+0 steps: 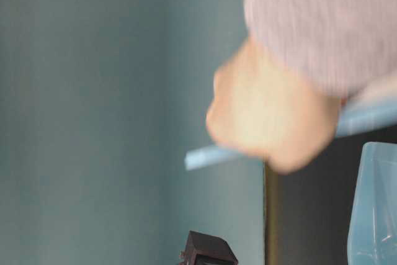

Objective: Hold the dustpan with the left arm, while a human hand uses a hand brush to gather screws into the dustpan.
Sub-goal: 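Keep the dustpan still with the left gripper as screws are swept in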

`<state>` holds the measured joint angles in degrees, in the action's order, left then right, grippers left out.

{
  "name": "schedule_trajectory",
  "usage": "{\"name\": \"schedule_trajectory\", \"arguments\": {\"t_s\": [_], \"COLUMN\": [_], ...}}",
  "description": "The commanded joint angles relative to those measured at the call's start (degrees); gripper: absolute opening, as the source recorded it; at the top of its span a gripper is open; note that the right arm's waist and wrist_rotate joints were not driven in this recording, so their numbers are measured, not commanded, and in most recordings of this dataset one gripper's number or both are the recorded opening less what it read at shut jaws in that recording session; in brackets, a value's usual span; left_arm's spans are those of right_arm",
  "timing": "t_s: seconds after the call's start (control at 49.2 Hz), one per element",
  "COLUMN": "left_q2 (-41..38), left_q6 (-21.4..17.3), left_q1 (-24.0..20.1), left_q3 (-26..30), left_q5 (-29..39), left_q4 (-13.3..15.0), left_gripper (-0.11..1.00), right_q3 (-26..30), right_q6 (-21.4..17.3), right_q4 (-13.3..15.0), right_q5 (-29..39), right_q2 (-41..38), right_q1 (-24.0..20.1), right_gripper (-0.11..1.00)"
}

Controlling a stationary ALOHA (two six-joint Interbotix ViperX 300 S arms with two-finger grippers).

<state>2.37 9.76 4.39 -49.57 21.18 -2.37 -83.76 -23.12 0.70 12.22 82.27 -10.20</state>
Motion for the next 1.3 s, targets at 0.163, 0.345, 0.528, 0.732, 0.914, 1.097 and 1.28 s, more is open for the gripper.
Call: {"name": "schedule_trajectory", "arguments": {"t_s": [0.163, 0.345, 0.528, 0.732, 0.914, 1.097, 1.28], "left_q2": [-0.09, 0.0, 0.09, 0.18, 0.18, 0.53, 2.99], "left_q6": [0.09, 0.18, 0.18, 0.26, 0.53, 0.44, 0.26], "left_q1": [-0.79, -0.88, -0.88, -1.23, -1.49, -1.49, -1.58], "left_q3": [1.41, 1.14, 0.97, -0.62, -1.93, -4.04, -8.61], "left_q5": [-0.35, -0.35, -1.93, -4.92, -7.47, -12.13, -23.47], "left_q4": [-0.18, -0.18, -0.18, -0.18, -0.09, -0.18, -0.18], "left_gripper": [0.3, 0.3, 0.3, 0.3, 0.3, 0.3, 0.3], "right_q3": [0.26, 0.26, 0.26, 0.26, 0.26, 0.26, 0.26], "right_q6": [0.0, -0.09, -0.09, 0.0, -0.09, 0.0, 0.0], "right_q4": [0.18, 0.18, 0.18, 0.18, 0.18, 0.18, 0.18], "right_q5": [-0.18, -0.18, -0.18, -0.18, -0.18, -0.18, -0.18], "right_q2": [-0.09, 0.0, 0.0, 0.09, 0.09, 0.09, 0.09], "right_q1": [0.0, 0.0, 0.0, 0.0, 0.0, 0.0, 0.0], "right_gripper": [0.0, 0.0, 0.0, 0.0, 0.0, 0.0, 0.0]}}
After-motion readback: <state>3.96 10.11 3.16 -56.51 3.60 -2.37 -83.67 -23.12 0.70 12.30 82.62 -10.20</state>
